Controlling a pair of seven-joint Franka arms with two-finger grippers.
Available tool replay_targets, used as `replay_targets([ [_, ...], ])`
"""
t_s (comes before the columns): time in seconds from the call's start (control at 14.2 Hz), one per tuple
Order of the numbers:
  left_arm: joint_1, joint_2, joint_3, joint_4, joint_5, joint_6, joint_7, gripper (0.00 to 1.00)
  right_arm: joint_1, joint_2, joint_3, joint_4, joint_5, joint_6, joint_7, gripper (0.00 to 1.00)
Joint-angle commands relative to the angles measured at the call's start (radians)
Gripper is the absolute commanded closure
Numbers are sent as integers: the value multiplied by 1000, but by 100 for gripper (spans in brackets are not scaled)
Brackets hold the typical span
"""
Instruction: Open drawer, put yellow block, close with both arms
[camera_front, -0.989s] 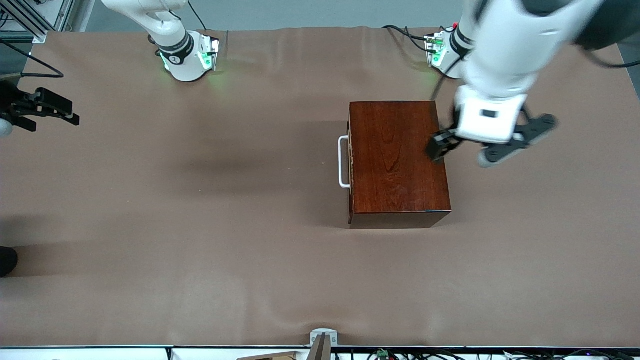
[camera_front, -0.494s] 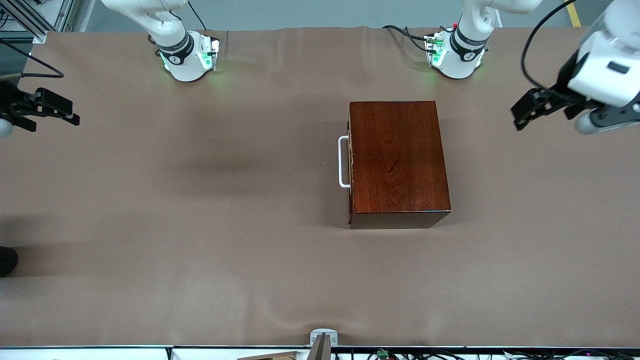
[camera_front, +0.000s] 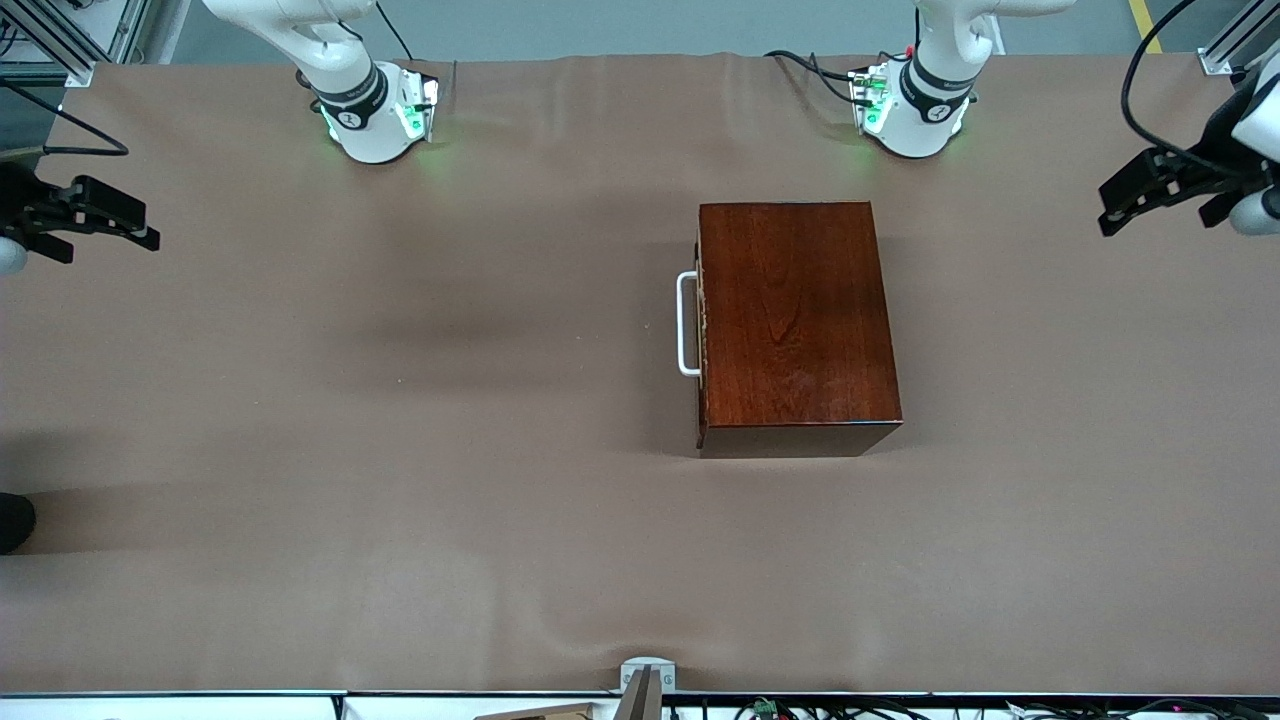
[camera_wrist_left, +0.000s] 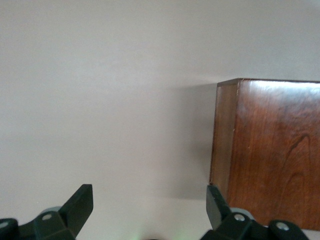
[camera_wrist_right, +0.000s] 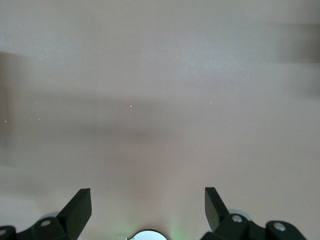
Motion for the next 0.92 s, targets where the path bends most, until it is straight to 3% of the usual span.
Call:
replay_targets([
  [0.0,24,-50,-16,-60,0,14,27,0,1,-26,4,-23,-20,1,-8,0],
  [0.85,26,-51,-10,-2,-52,-107,63,0,1,-26,6,-23,-20,0,-7,0],
])
